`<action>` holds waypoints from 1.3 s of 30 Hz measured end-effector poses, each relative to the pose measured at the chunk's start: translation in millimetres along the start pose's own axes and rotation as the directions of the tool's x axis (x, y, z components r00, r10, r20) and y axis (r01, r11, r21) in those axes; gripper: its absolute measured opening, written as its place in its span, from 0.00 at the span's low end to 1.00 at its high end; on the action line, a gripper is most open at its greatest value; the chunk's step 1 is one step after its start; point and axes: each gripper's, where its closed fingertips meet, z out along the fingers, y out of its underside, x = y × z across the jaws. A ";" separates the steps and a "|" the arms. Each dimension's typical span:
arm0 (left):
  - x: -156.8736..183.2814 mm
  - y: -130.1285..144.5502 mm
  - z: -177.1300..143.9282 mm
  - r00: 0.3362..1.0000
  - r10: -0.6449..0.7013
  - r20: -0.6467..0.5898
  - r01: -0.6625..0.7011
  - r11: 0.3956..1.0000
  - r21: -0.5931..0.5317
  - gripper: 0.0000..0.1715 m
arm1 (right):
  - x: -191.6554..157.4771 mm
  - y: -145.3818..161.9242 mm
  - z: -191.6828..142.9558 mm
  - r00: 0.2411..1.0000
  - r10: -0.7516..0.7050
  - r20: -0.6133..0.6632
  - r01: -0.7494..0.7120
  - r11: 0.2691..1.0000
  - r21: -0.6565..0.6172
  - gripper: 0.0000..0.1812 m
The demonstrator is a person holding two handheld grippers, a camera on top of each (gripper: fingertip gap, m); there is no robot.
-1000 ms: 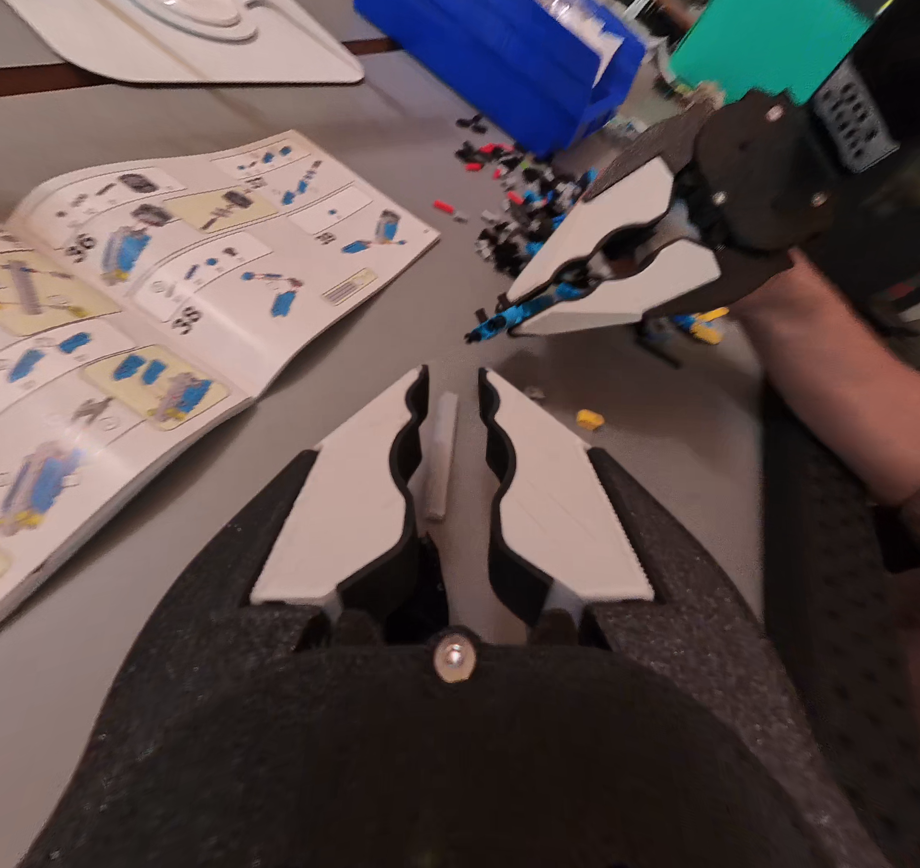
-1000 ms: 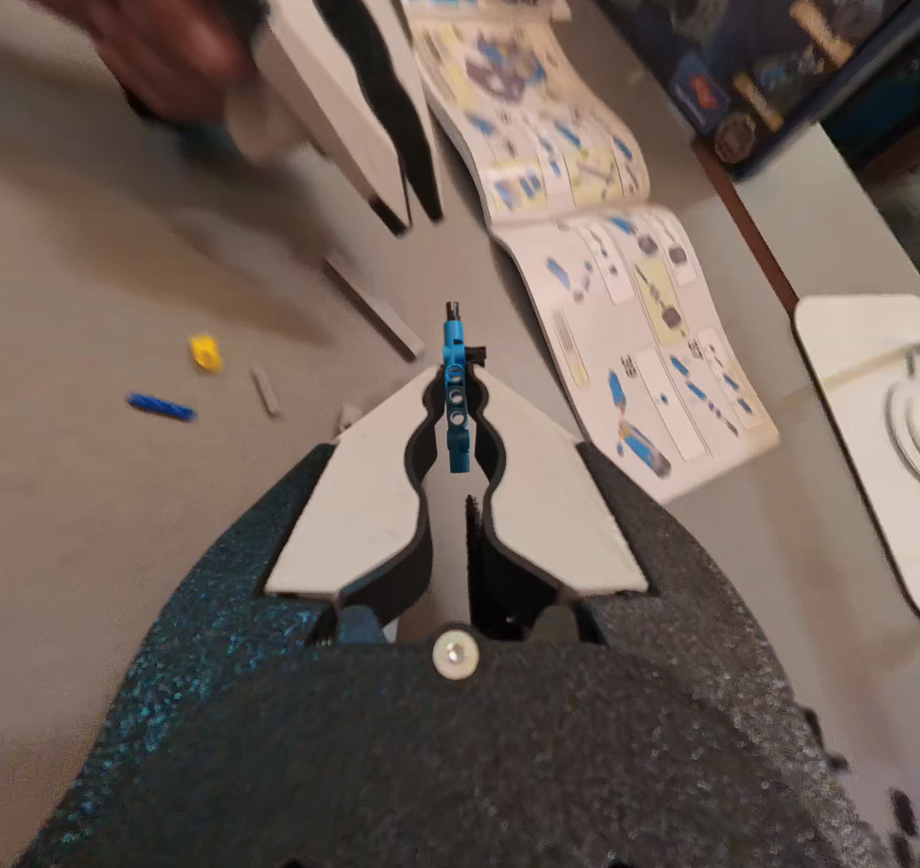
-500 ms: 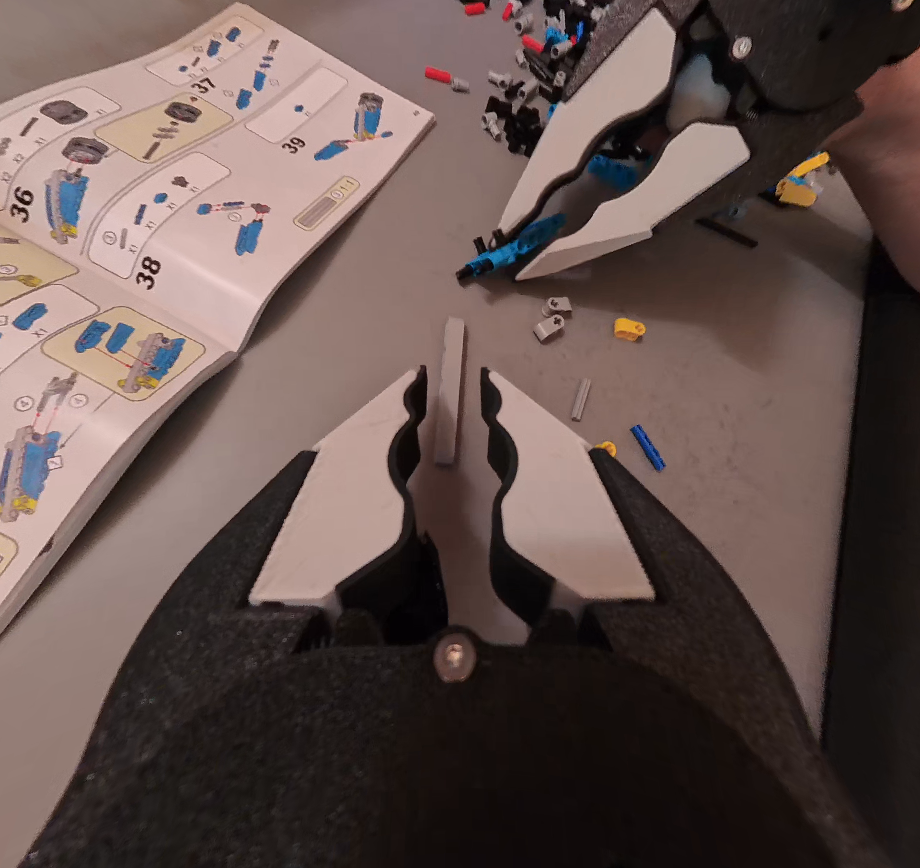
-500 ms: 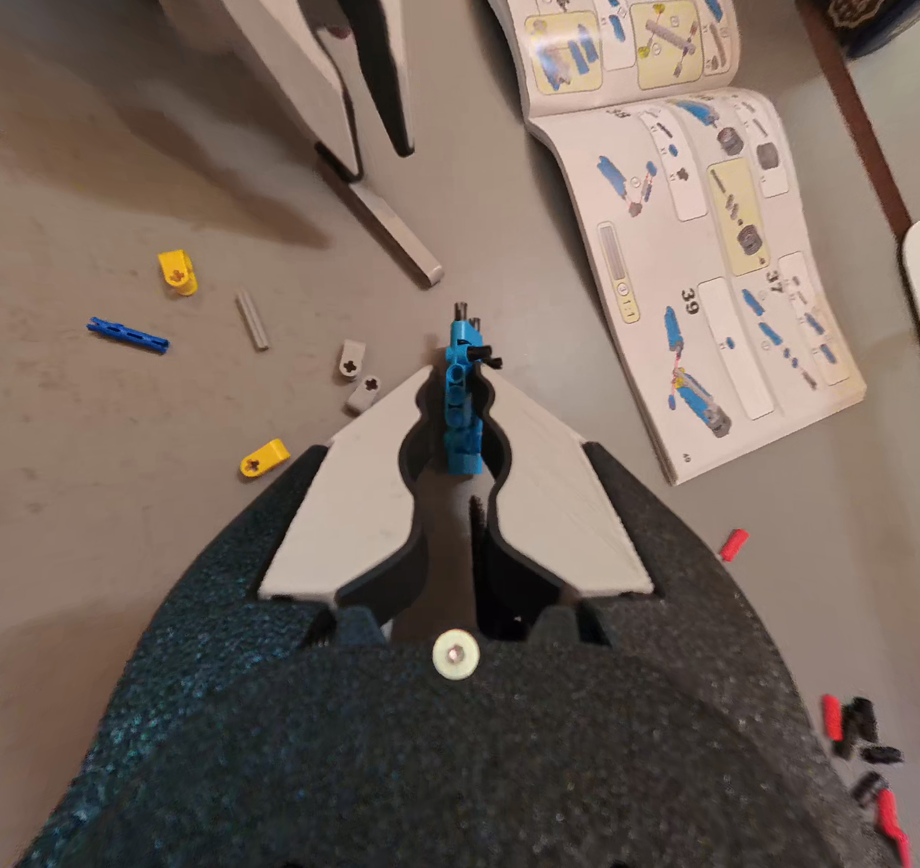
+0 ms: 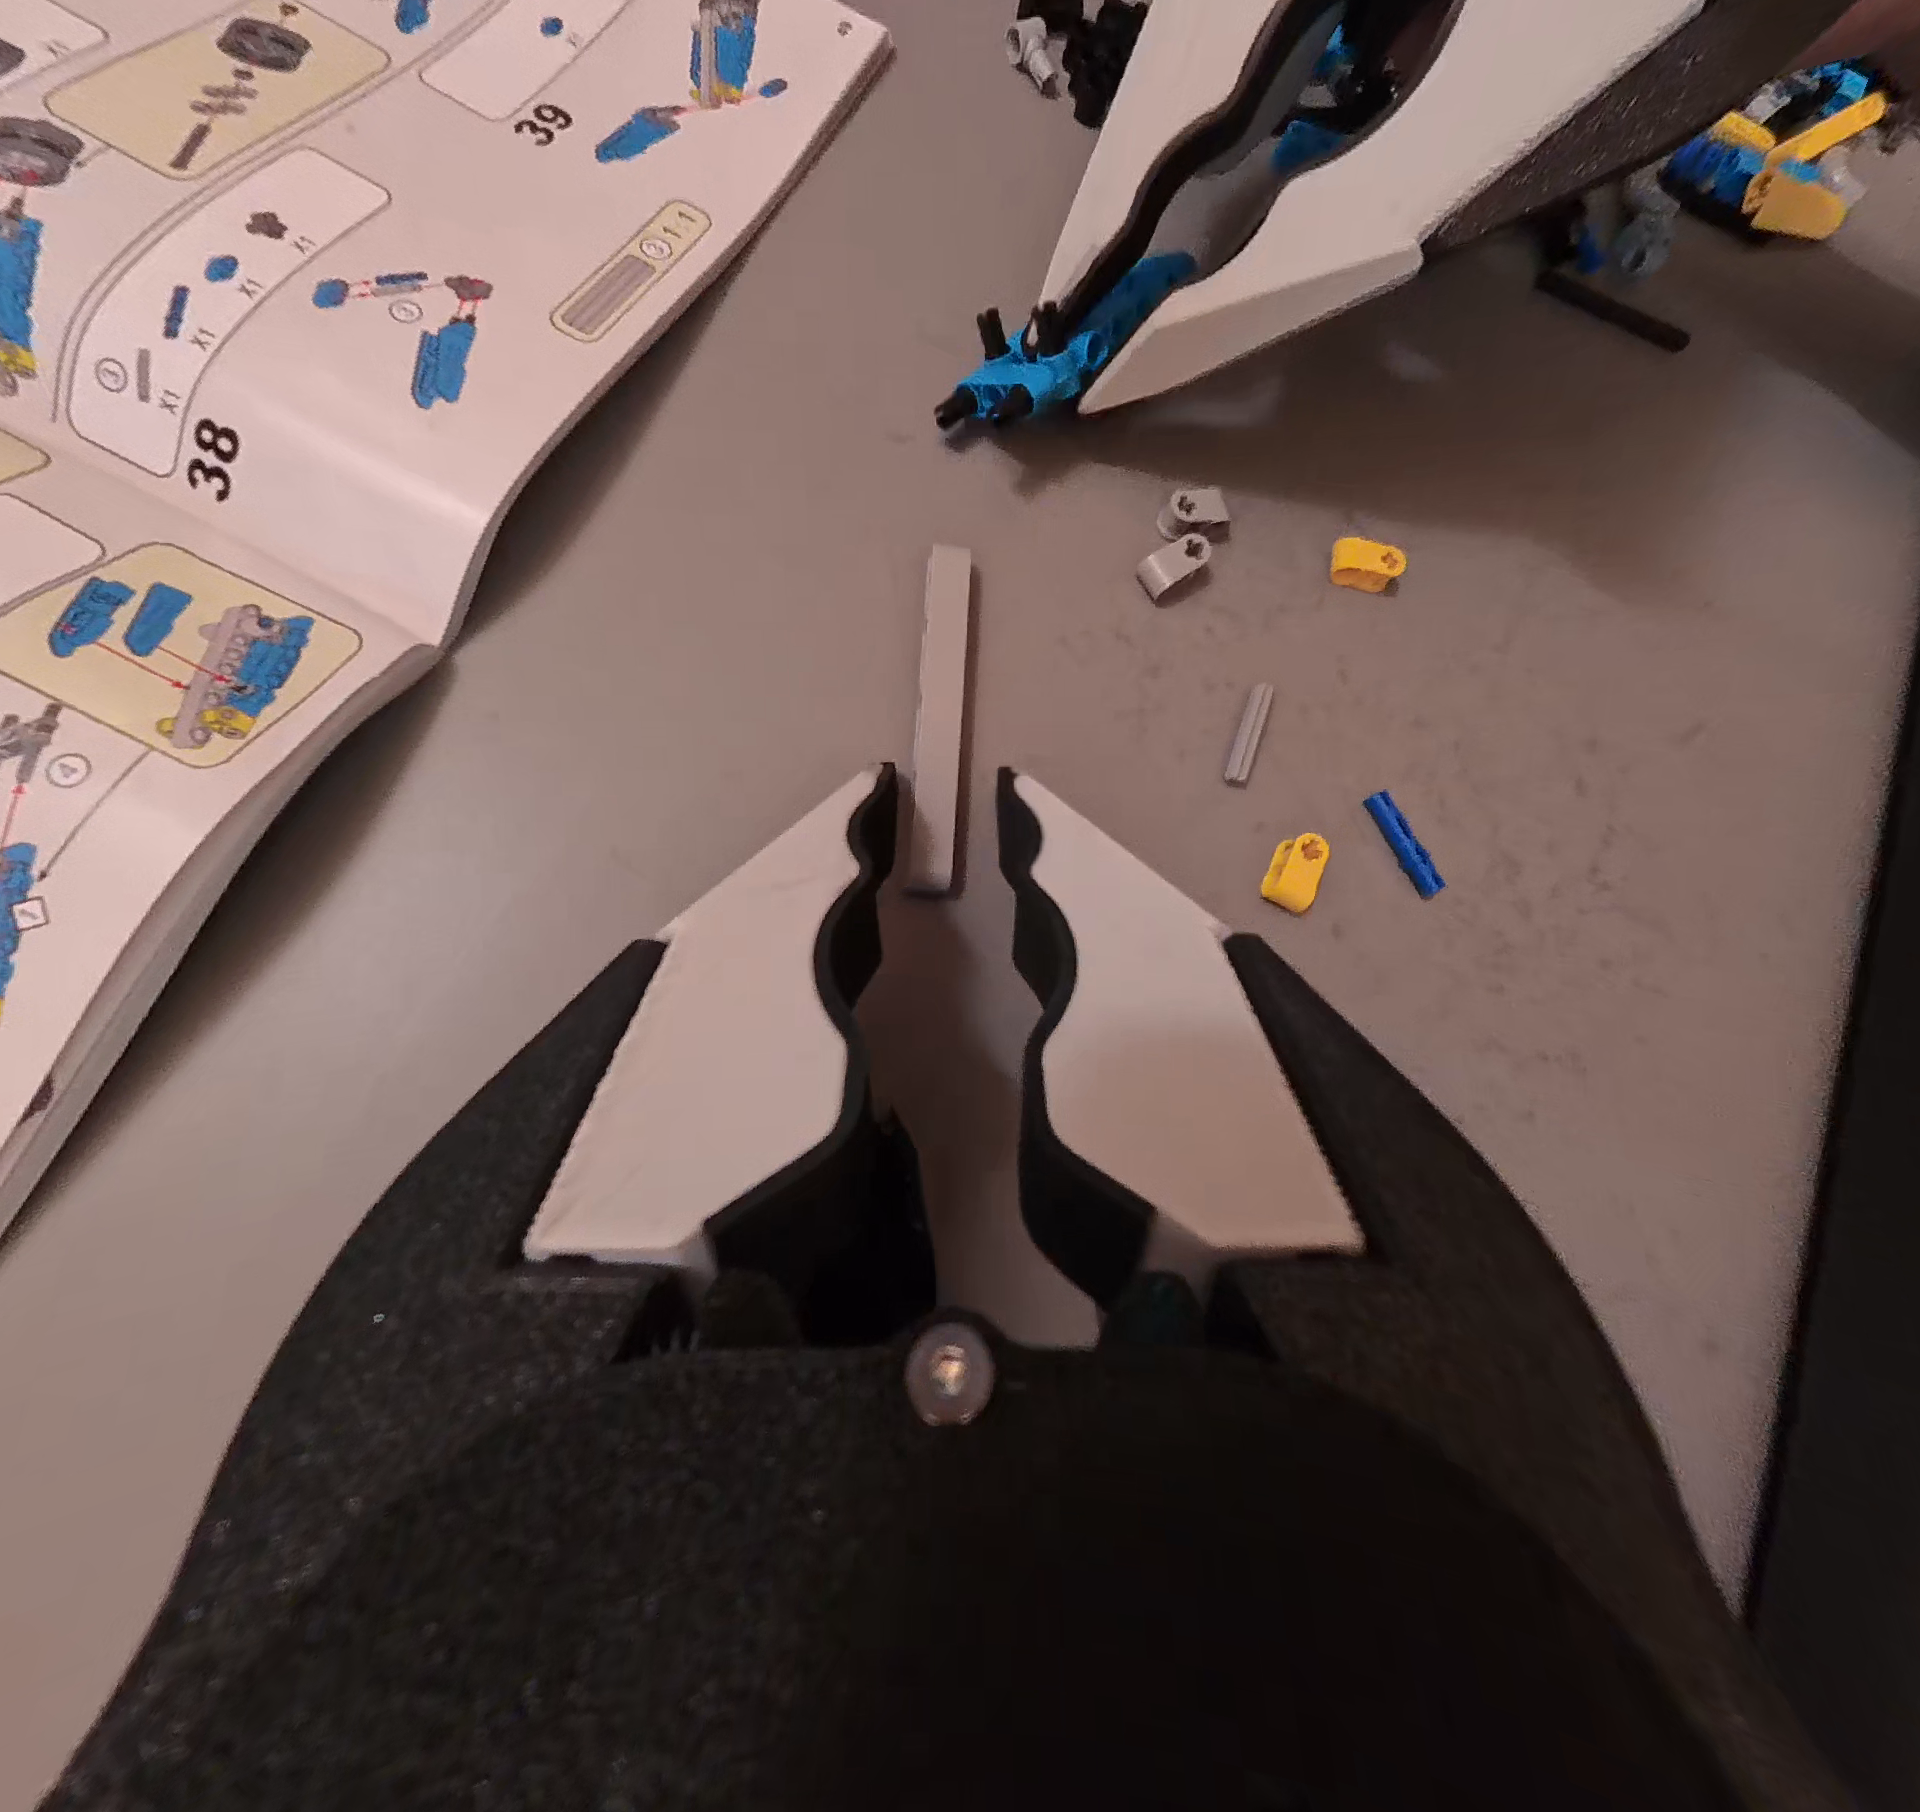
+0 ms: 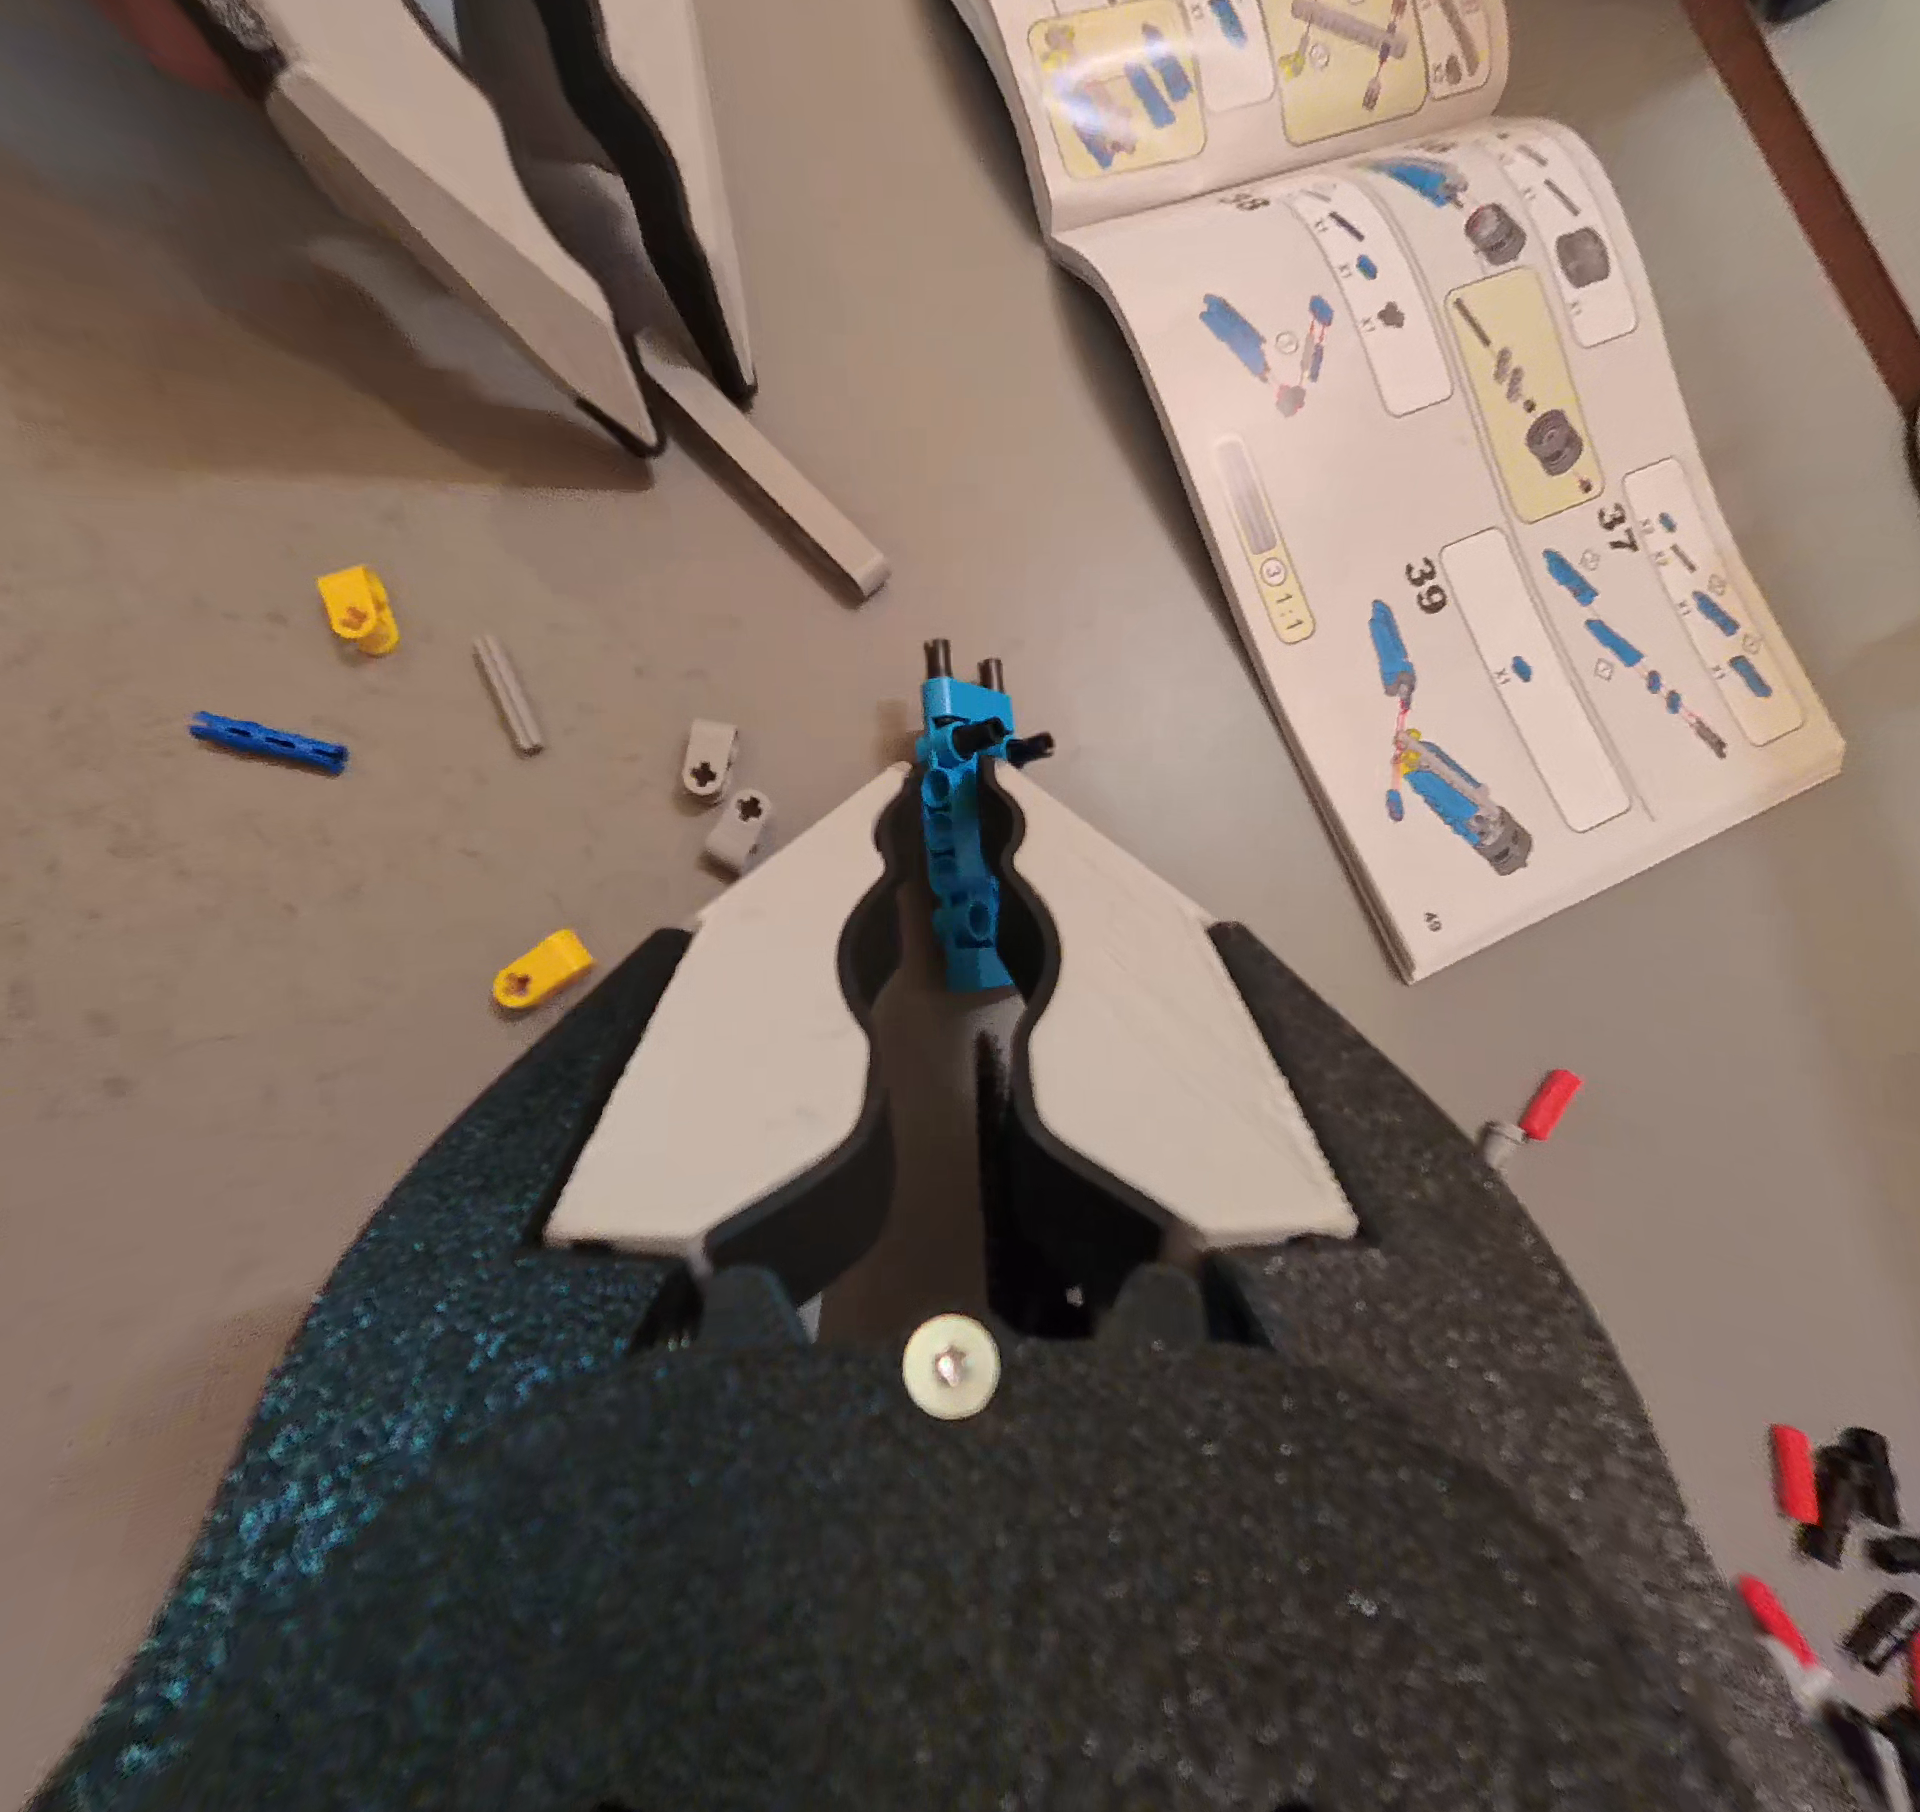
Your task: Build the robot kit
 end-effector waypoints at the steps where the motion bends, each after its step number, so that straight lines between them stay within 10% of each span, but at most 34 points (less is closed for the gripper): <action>1: 1.4 0.4 0.1 1.000 -0.003 -0.010 0.003 1.000 -0.005 0.11 | 2.1 1.3 -0.5 1.000 -0.015 -0.015 0.015 1.000 -0.006 0.05; 14: -22.2 -2.8 -10.0 0.997 -0.036 0.062 0.034 0.999 0.030 0.04 | 2.3 -1.8 0.7 0.995 0.093 0.035 -0.094 0.995 0.033 0.12; 22: -28.8 -51.8 -38.8 0.992 -0.115 0.057 0.089 0.936 0.342 0.04 | 16.0 -31.7 -12.9 0.974 0.223 0.040 -0.226 0.950 0.217 0.13; 28: 5.7 -84.0 -50.2 0.994 0.078 0.081 -0.108 0.857 0.503 0.04 | 1.3 -81.9 -23.8 0.860 0.399 0.318 -0.501 0.778 0.379 0.16; 39: 27.5 -88.3 -50.8 0.887 0.336 0.317 -0.451 0.778 0.437 0.04 | -5.4 -109.4 -61.0 0.715 0.366 0.596 -0.671 0.599 0.437 0.05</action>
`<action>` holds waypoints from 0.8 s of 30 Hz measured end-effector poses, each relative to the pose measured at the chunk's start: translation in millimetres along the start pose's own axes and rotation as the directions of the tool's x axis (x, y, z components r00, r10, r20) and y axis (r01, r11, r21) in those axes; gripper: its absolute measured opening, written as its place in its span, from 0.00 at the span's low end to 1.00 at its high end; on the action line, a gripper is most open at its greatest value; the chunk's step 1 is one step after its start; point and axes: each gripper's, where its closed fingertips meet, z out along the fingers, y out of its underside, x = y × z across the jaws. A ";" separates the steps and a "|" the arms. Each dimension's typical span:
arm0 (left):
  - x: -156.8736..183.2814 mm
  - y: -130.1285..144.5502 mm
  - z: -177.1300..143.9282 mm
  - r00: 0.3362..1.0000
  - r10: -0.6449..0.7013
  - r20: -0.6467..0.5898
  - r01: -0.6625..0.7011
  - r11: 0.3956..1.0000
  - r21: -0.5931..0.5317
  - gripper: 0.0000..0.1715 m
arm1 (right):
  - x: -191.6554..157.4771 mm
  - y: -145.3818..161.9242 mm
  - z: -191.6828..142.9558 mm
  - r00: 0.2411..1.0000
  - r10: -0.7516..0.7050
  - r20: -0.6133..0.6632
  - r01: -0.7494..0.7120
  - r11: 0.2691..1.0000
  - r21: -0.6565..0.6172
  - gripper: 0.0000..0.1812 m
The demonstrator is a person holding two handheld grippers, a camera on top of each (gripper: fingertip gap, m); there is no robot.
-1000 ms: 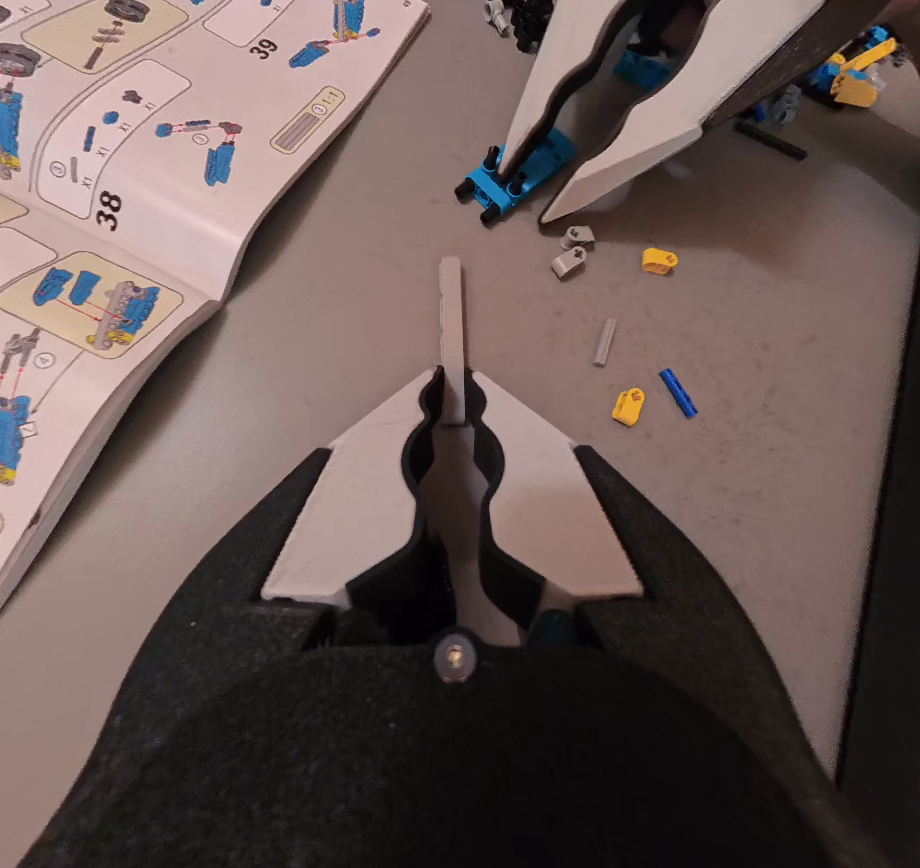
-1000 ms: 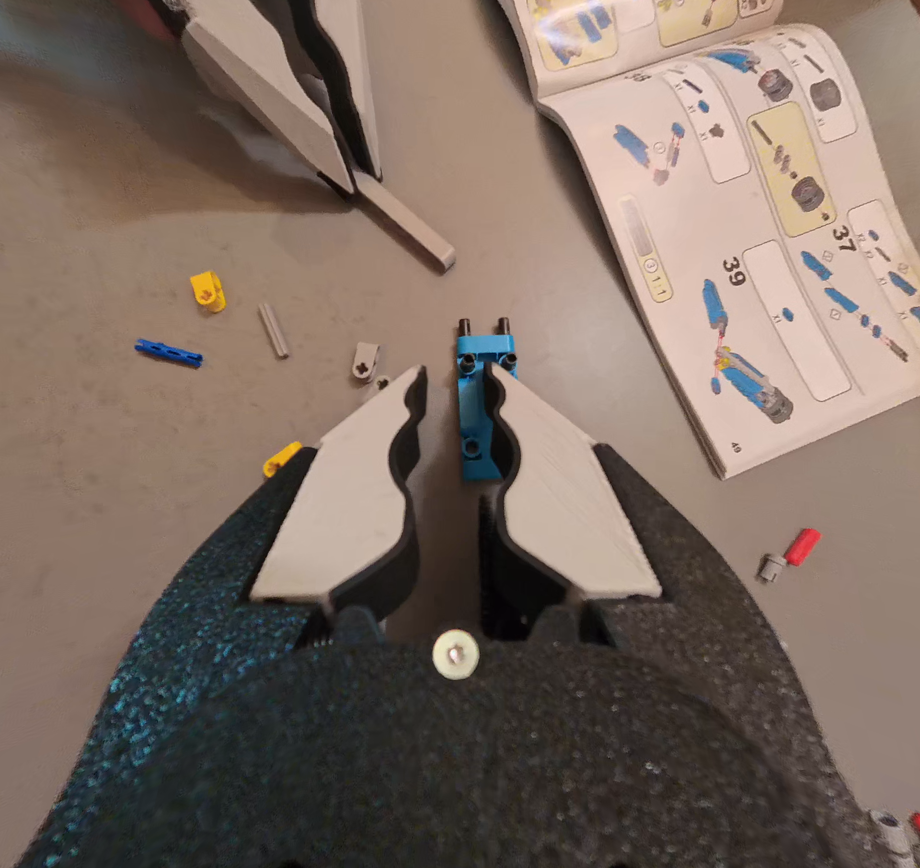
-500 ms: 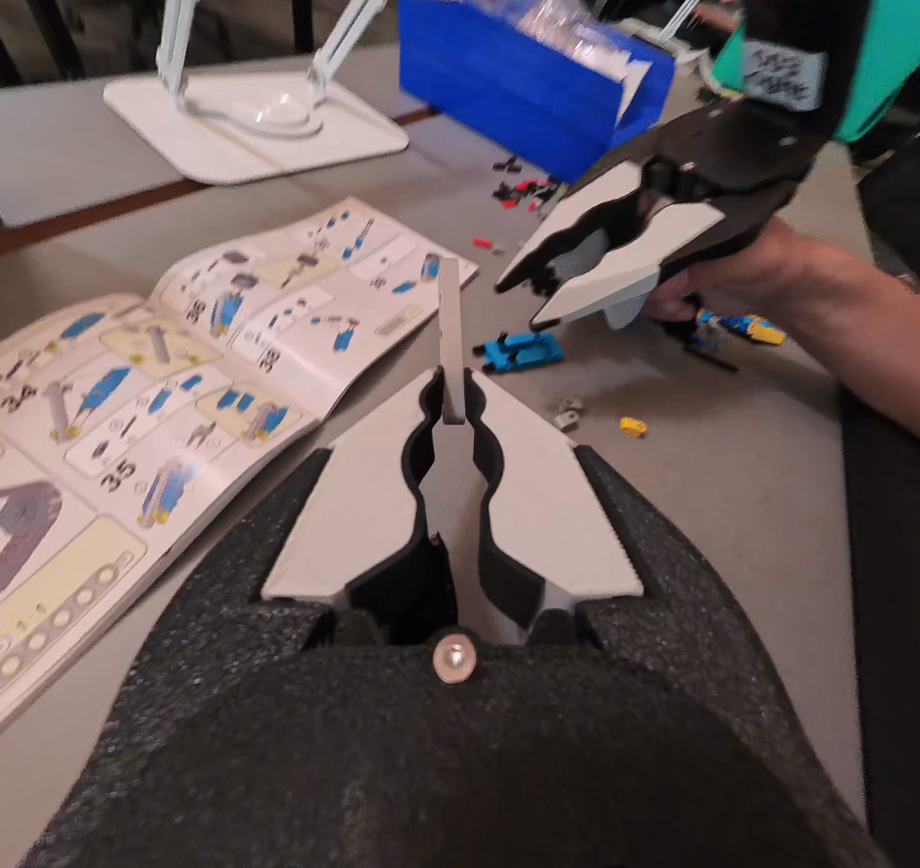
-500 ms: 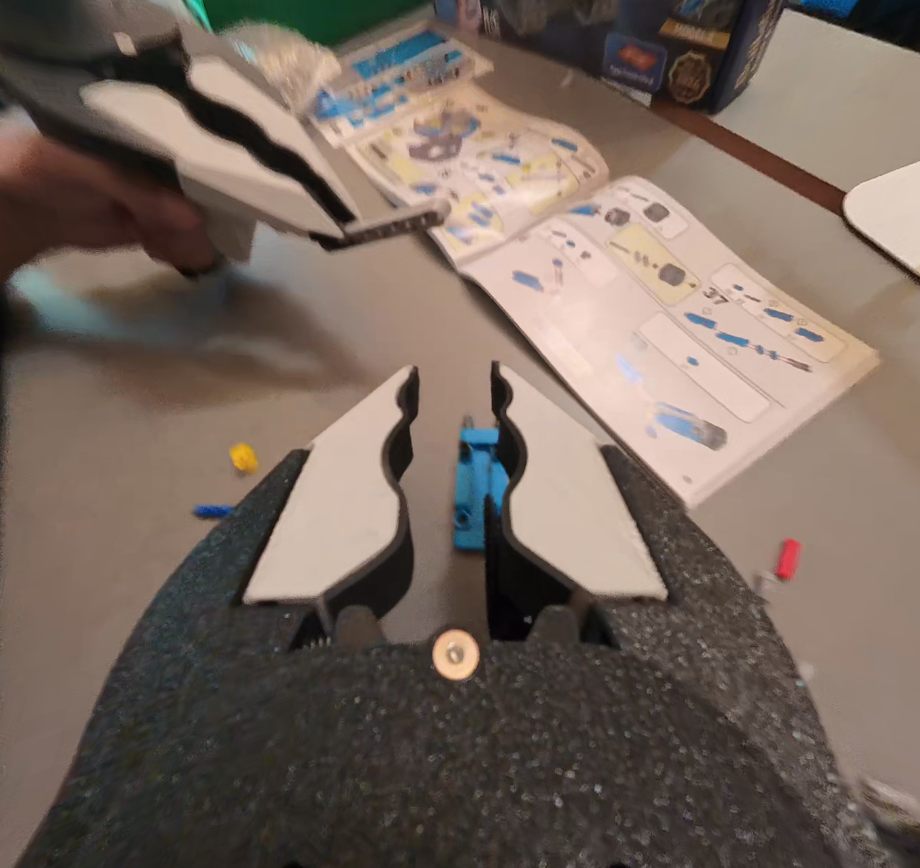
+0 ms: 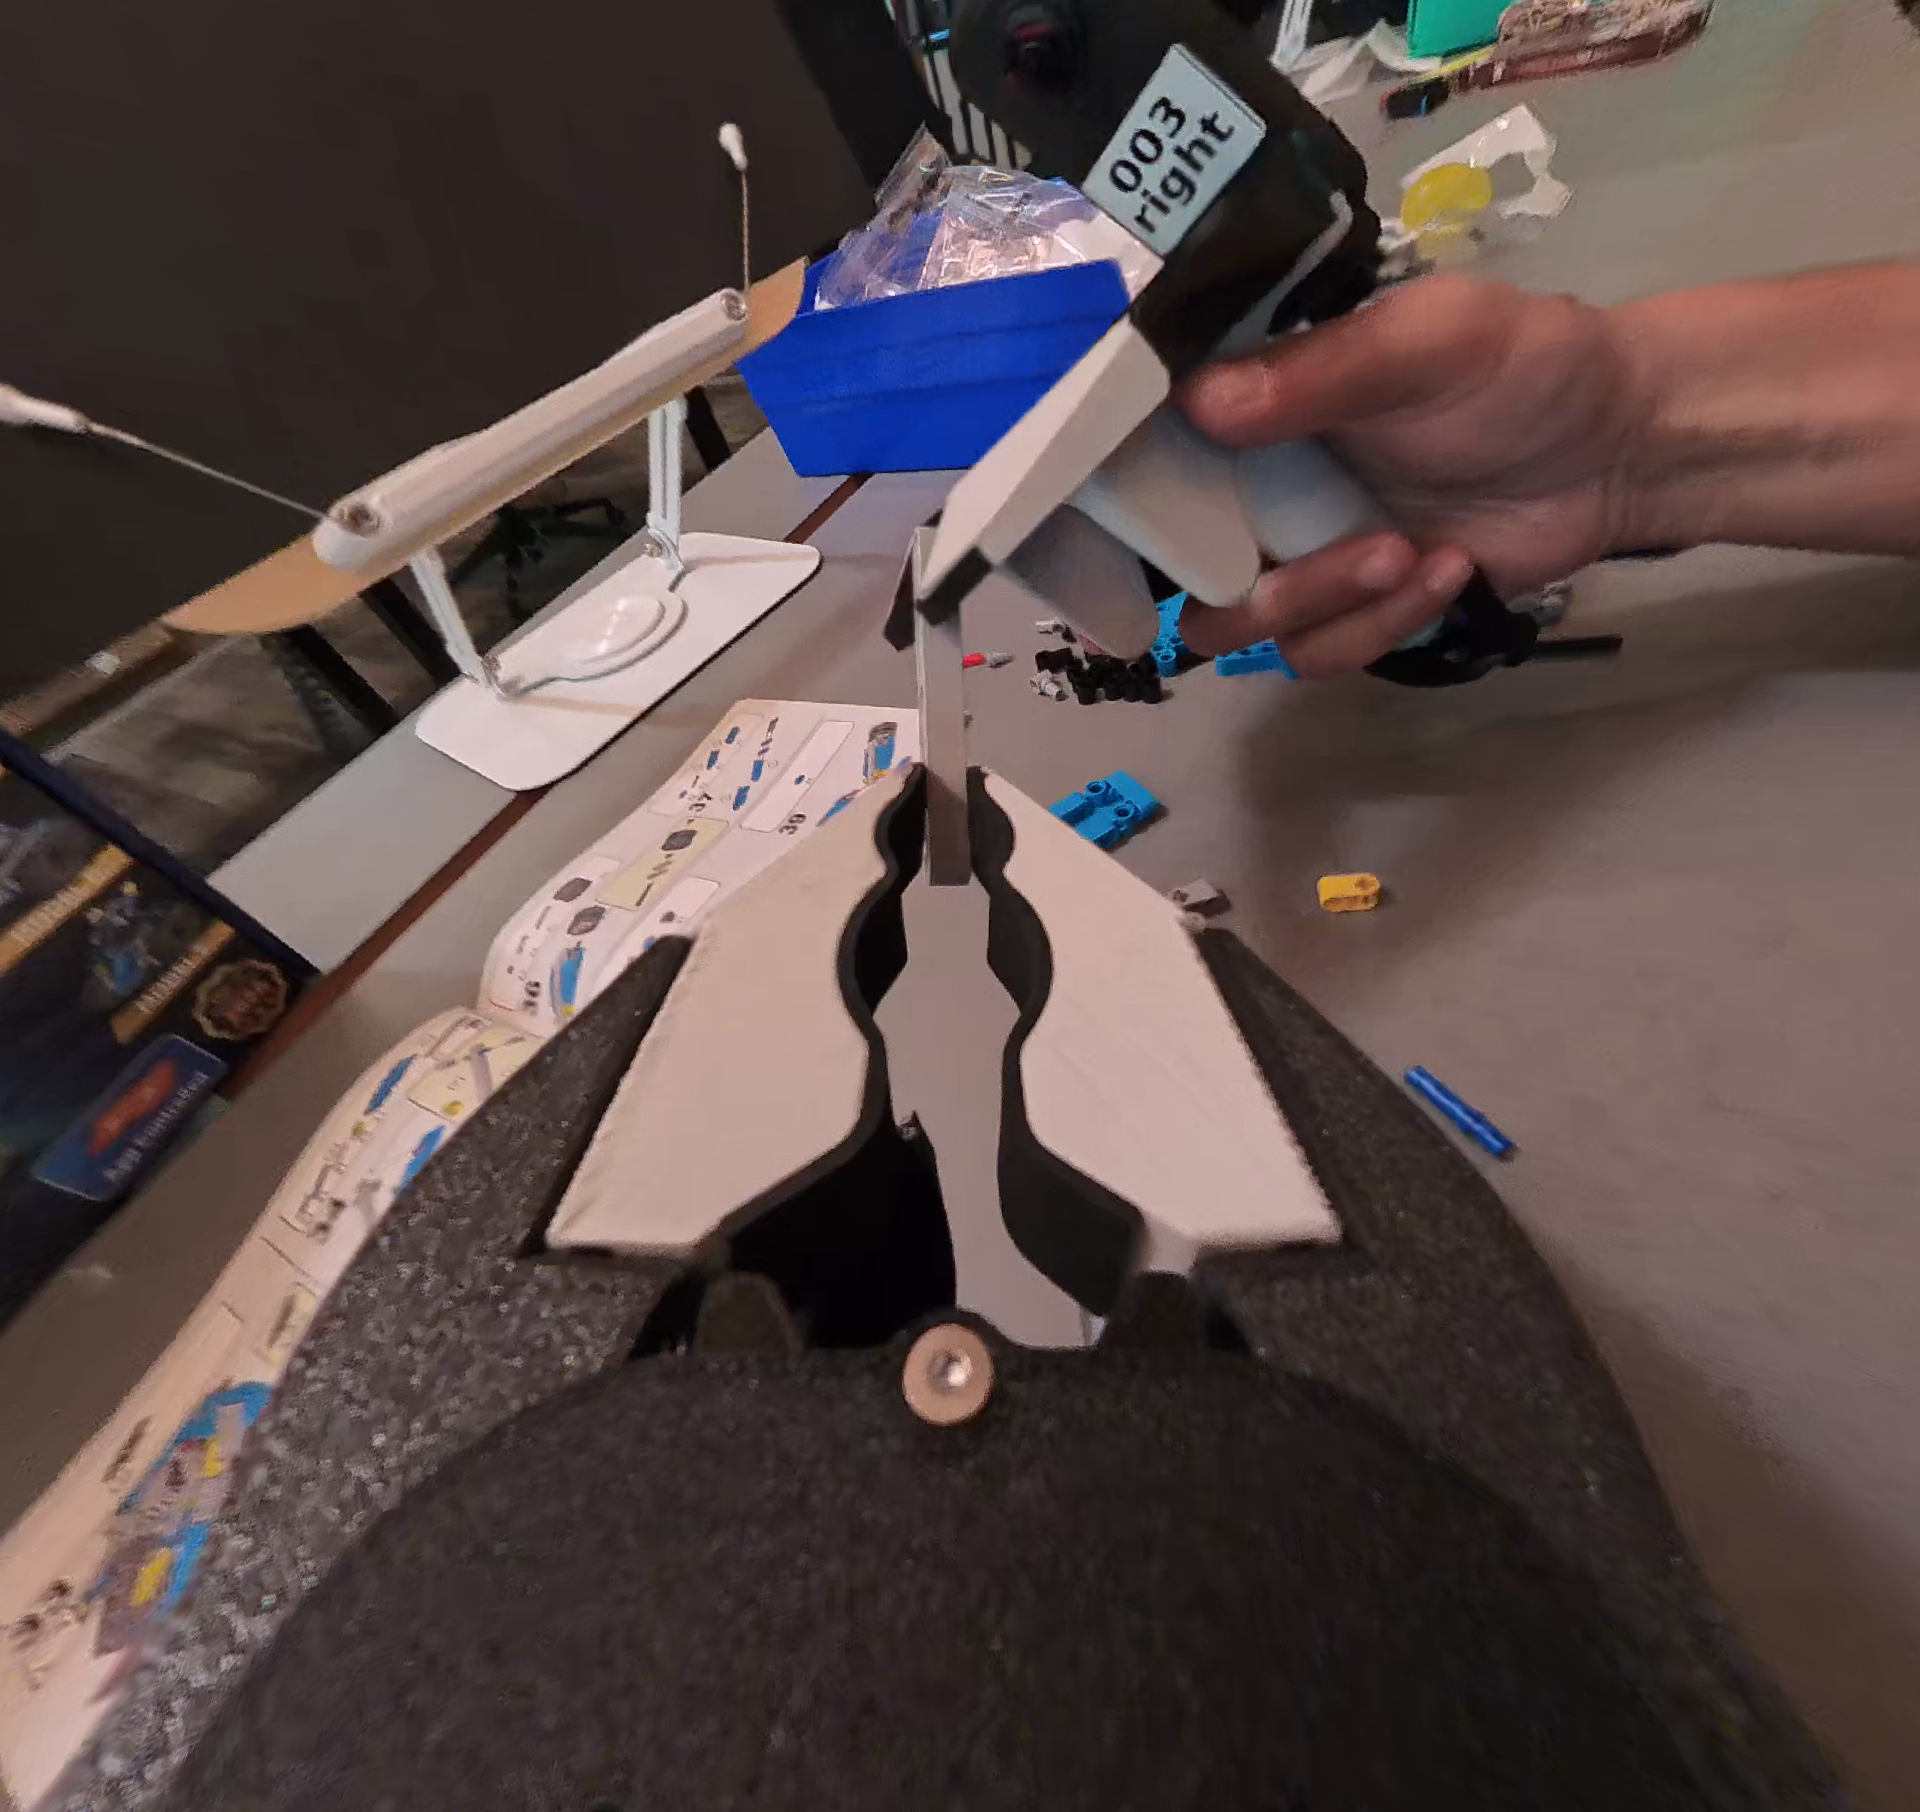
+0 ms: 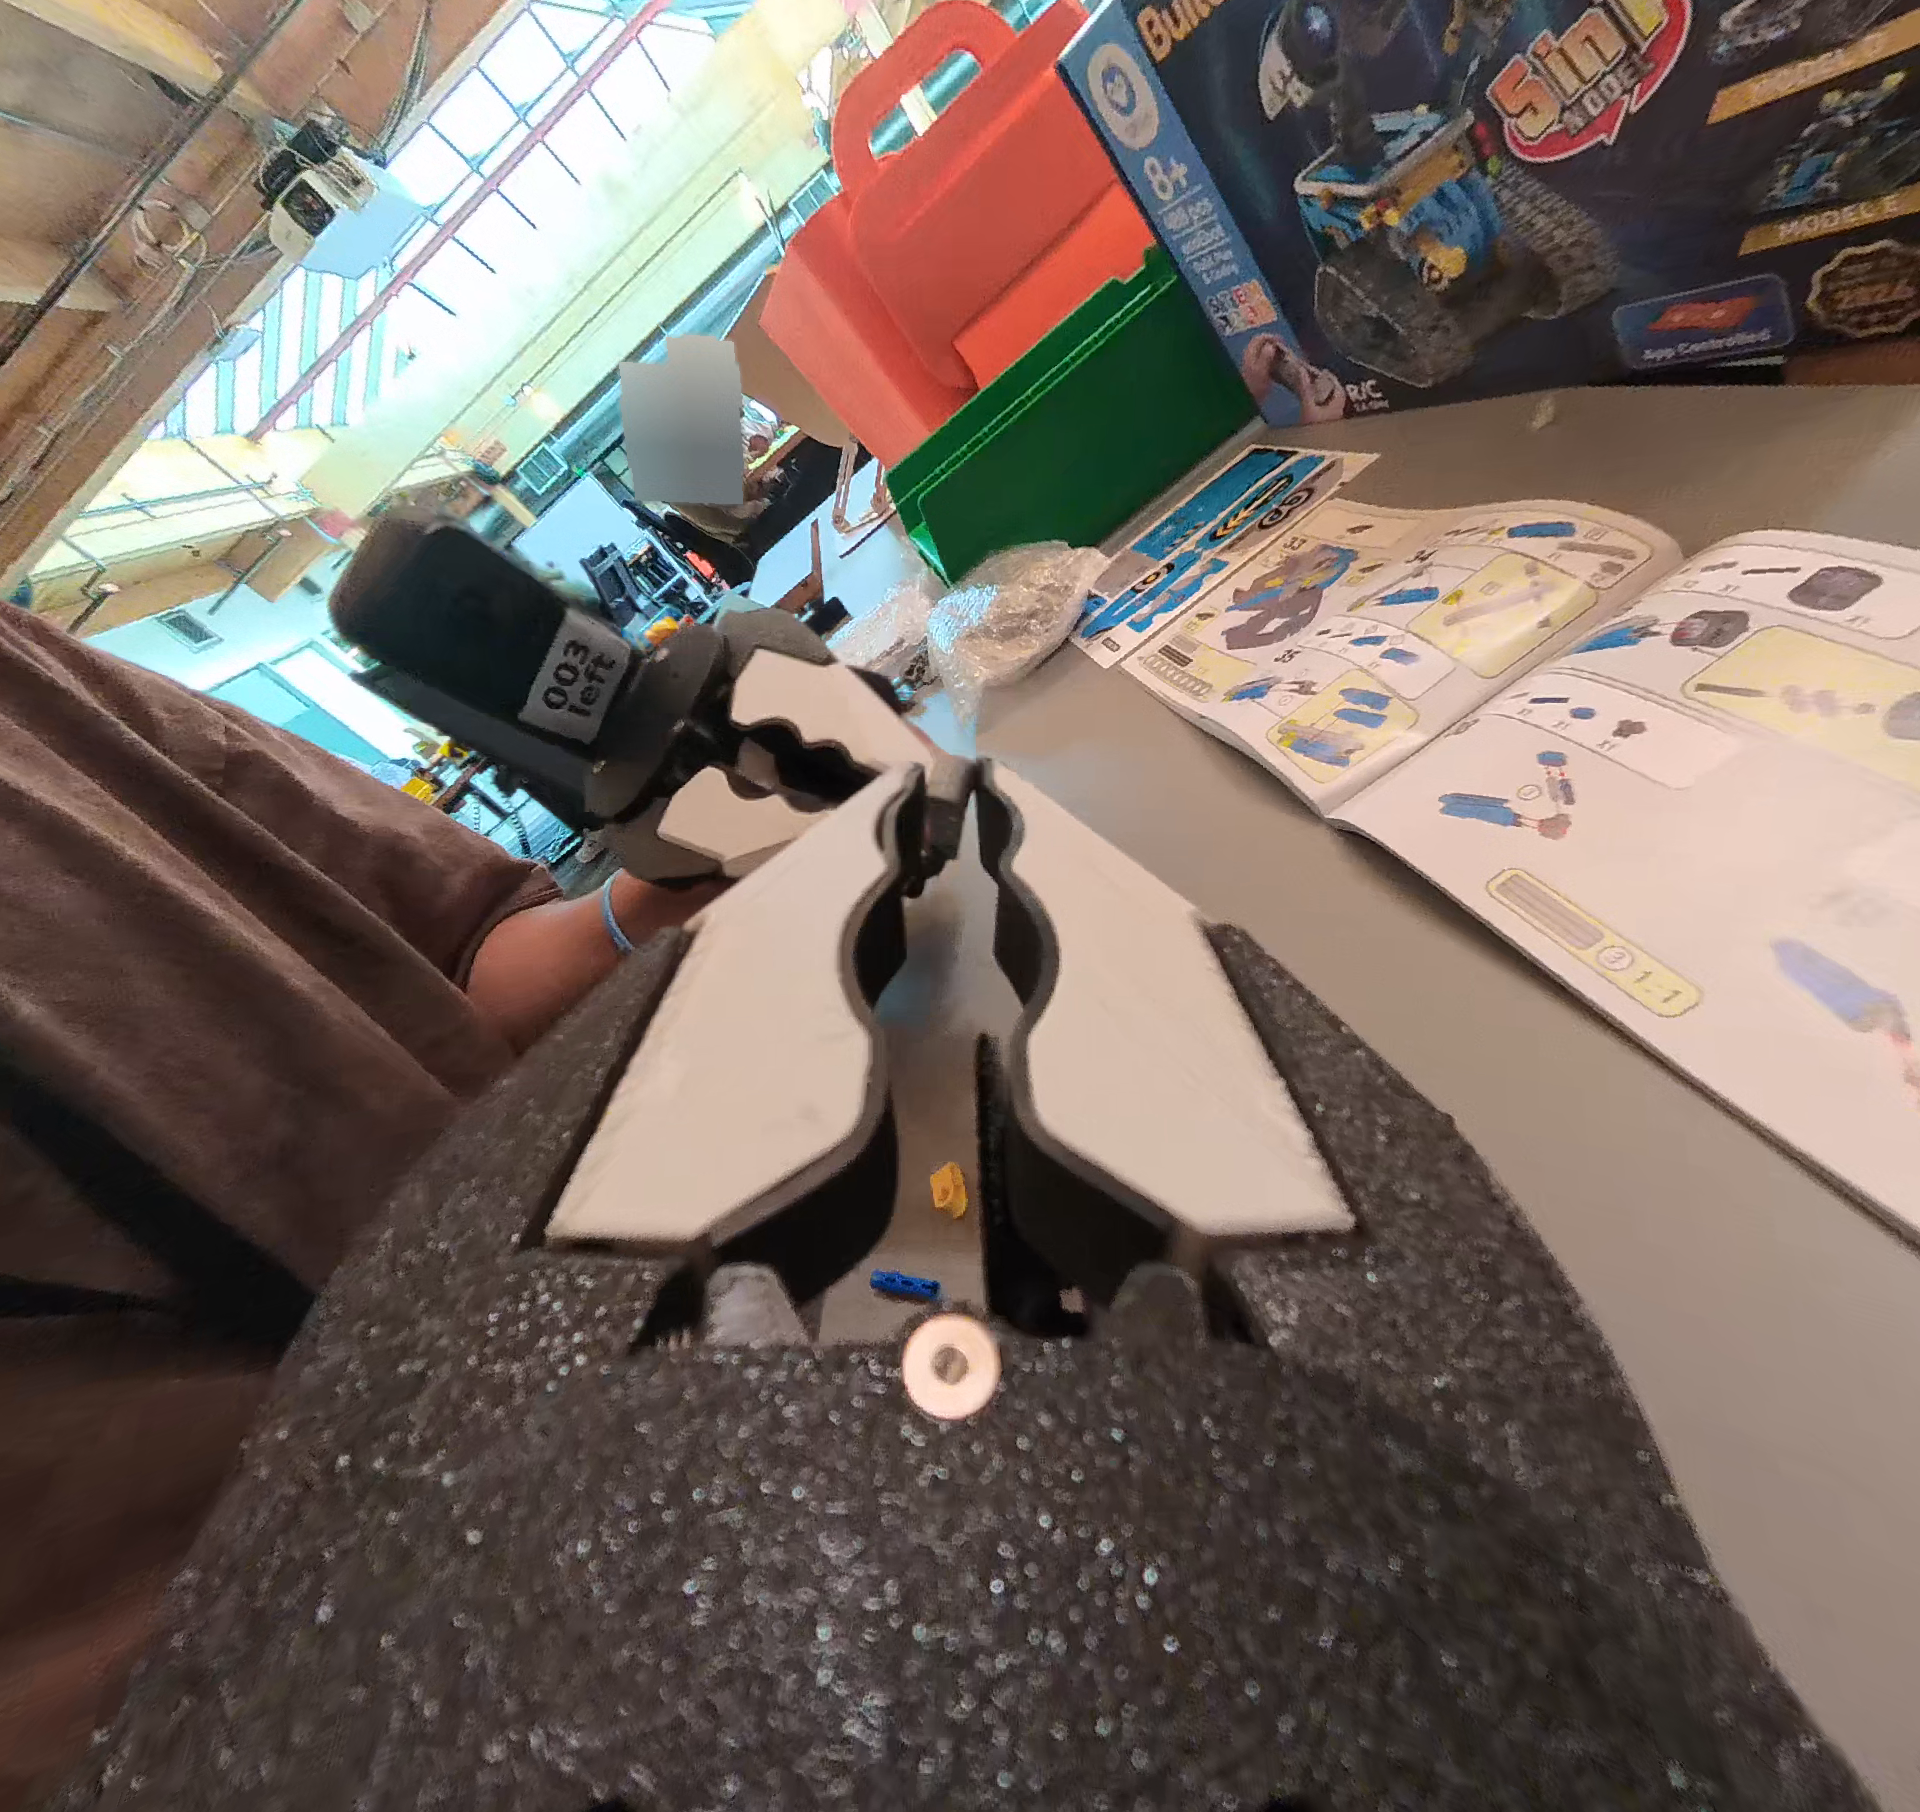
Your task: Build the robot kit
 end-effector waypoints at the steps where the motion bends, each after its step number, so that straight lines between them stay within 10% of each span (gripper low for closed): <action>1: 1.2 0.0 0.7 1.000 0.025 0.009 -0.025 1.000 -0.004 0.04 | -1.3 0.3 -0.8 1.000 -0.002 0.012 0.002 1.000 -0.003 0.05; 11: -0.8 7.8 9.3 0.957 -0.281 -0.077 0.279 0.960 -0.030 0.19 | 5.7 4.4 -2.7 0.995 -0.084 -0.061 0.081 0.995 -0.062 0.04; 24: 0.1 3.1 12.8 0.999 -0.032 0.031 0.032 0.999 -0.006 0.14 | 6.7 15.7 5.6 0.976 0.218 0.020 -0.216 0.974 -0.075 0.04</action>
